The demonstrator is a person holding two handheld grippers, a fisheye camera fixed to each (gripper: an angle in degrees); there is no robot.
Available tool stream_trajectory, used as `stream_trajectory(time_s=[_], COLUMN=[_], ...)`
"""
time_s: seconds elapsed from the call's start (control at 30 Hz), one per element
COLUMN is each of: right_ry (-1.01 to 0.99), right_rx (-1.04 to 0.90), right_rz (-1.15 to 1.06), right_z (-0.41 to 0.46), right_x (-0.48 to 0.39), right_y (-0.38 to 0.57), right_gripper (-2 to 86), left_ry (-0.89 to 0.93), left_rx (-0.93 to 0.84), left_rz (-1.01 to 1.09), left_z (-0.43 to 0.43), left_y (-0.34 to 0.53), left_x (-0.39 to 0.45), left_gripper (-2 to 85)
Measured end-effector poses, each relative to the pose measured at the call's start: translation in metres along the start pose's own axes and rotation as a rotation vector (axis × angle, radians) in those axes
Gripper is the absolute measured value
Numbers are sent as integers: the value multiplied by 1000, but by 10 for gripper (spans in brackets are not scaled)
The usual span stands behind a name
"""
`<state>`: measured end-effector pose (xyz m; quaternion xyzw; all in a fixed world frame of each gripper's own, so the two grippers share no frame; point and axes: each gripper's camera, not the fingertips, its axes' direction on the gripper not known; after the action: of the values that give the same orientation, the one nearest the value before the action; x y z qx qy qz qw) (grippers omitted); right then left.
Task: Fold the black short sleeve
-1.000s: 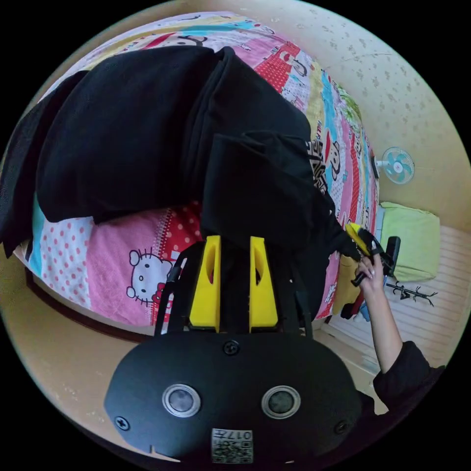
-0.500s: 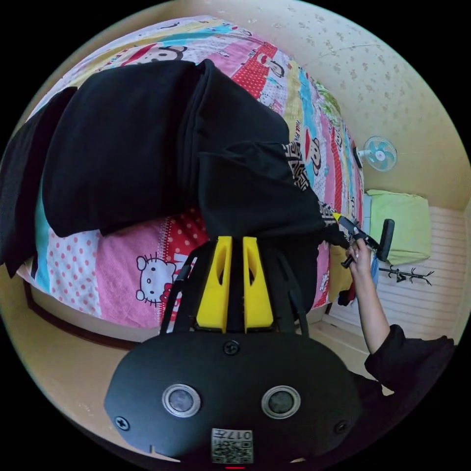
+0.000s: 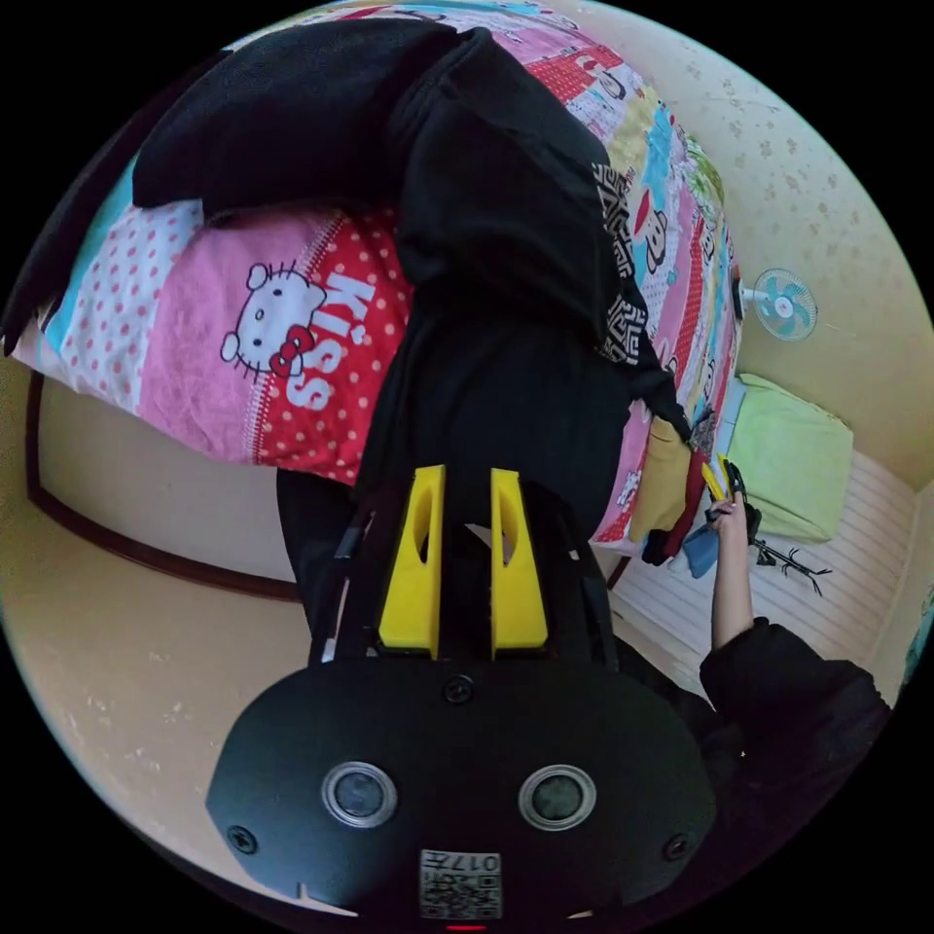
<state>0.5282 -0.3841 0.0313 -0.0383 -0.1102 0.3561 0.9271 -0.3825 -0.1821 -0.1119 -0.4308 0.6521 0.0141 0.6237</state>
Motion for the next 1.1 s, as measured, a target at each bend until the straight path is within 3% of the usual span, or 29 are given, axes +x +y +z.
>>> stream_trajectory(time_s=[0.13,0.33,0.47,0.53,0.67,0.8,0.83,0.9,0.97,1.1], right_ry=[158,100,-178,-289,-486,-565,-531,-486,-432,-117], right_rx=[32,63,143,63,-135,-531,-693,-780,-758,-762], right_rz=[28,82,-177,-441,-707,-961,-1026,-1071,-1092,-1084], right_z=[24,58,39,50,94,181,206,214,200,158], right_x=[-4,12,-46,-129,-242,-306,-307,-290,-258,-150], right_y=[-22,-28,-1,42,146,271,297,311,302,258], right_gripper=[89,38,21,18,20,36,45,66,73,86], left_ry=[-14,5,-28,-8,41,37,28,-11,-20,-86], left_rx=[-33,25,100,139,200,245,244,253,263,168], left_rz=[-23,-68,-87,-117,-202,-235,-233,-233,-233,-162], left_z=[20,21,16,15,12,-1,-4,-16,-26,-27], left_y=[10,18,18,21,30,49,51,63,71,60], left_x=[8,8,-2,-11,-38,-59,-62,-82,-105,-166], left_gripper=[79,77,80,81,80,79,79,81,81,92])
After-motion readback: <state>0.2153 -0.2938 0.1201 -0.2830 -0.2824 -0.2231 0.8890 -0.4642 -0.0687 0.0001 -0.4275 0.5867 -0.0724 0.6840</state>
